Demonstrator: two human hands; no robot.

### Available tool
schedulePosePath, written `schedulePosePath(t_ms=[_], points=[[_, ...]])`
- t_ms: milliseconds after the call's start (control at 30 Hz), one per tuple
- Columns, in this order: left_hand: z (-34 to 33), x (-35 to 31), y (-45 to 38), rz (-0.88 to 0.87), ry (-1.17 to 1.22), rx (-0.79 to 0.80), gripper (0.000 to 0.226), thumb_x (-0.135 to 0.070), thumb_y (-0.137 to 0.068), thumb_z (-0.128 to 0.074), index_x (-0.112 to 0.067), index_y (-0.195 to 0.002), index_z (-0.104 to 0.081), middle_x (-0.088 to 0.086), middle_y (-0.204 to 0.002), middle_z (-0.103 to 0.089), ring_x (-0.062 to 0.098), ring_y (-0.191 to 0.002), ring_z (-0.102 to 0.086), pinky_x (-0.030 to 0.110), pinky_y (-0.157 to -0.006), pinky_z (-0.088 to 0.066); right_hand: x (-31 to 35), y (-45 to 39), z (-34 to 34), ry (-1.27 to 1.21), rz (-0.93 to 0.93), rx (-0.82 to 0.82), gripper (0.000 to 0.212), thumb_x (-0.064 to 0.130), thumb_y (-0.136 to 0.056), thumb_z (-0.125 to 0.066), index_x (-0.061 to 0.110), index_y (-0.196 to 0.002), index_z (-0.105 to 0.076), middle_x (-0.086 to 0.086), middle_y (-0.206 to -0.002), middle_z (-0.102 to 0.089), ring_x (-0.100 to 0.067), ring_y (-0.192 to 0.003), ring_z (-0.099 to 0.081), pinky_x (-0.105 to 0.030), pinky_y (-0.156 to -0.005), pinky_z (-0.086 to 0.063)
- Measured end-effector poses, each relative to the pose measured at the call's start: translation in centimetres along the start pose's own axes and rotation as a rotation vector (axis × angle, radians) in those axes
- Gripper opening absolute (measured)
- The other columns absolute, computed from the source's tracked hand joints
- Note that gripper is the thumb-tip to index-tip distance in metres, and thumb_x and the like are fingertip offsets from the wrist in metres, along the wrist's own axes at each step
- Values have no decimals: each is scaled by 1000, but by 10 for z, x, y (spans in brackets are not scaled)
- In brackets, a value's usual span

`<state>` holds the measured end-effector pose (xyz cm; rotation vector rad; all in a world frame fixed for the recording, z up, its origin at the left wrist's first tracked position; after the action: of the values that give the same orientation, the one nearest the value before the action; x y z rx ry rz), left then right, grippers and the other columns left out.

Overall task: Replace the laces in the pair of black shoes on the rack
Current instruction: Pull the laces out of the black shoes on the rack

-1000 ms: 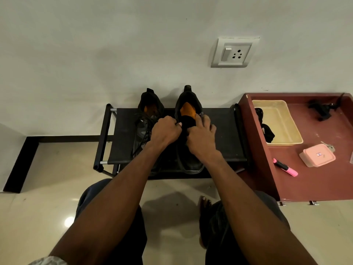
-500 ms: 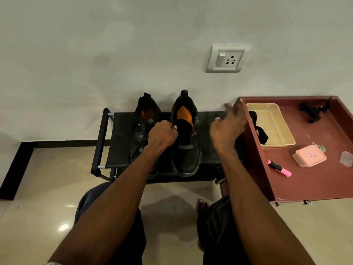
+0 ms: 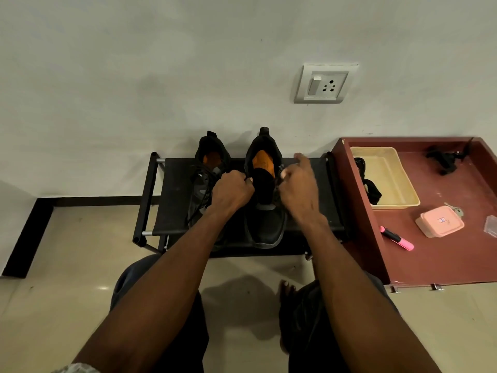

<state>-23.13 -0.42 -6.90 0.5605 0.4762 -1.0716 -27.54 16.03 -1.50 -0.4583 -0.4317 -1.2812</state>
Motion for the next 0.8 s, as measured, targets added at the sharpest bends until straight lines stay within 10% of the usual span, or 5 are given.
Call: schedulePosePath(t_ms=[200, 300, 500, 800], points=[[-4, 3, 0, 9, -5, -7, 44, -30, -99, -56, -13, -61, -43, 7, -59, -48, 19, -51, -45, 29, -51, -34, -73, -2, 61, -278, -457, -382, 22, -5, -89, -55, 6, -108, -59, -8, -125, -51, -28, -107, -60, -36, -89, -52], [-6, 6, -3, 13, 50, 2, 45, -39, -97, -59, -10, -64, -48, 16, -65, -59, 21, -53, -51, 36, -54, -46, -93, -5, 44, -107, -550, -188, 60, 3, -87, -63, 8, -142, -40, -19, -155, -27, -39, -139, -35, -49, -113, -35], [-11, 1, 1, 21, -16, 7, 50, -57, -88, -65, -19, -64, -43, -2, -59, -49, 14, -52, -47, 26, -49, -32, -57, 0, -25, -178, -396, 247, 41, 50, -90, -67, 12, -93, -51, -6, -92, -58, -26, -87, -57, -34, -71, -42], [-15, 2, 2, -13, -35, 48, 35, -23, -93, -62, -11, -66, -43, 3, -60, -47, 19, -54, -47, 29, -54, -36, -44, -1, -25, -64, -264, 184, 29, 15, -94, -52, 2, -119, -47, -22, -115, -61, -43, -107, -58, -44, -84, -45]])
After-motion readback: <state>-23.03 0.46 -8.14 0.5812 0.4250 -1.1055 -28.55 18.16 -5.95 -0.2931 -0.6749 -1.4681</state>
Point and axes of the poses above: each hand's wrist, its own y-axis away from the middle knuckle, its own z-axis out of the back of the hand, x = y × z, the point moved 10 cm from there along -y, towards the middle knuckle
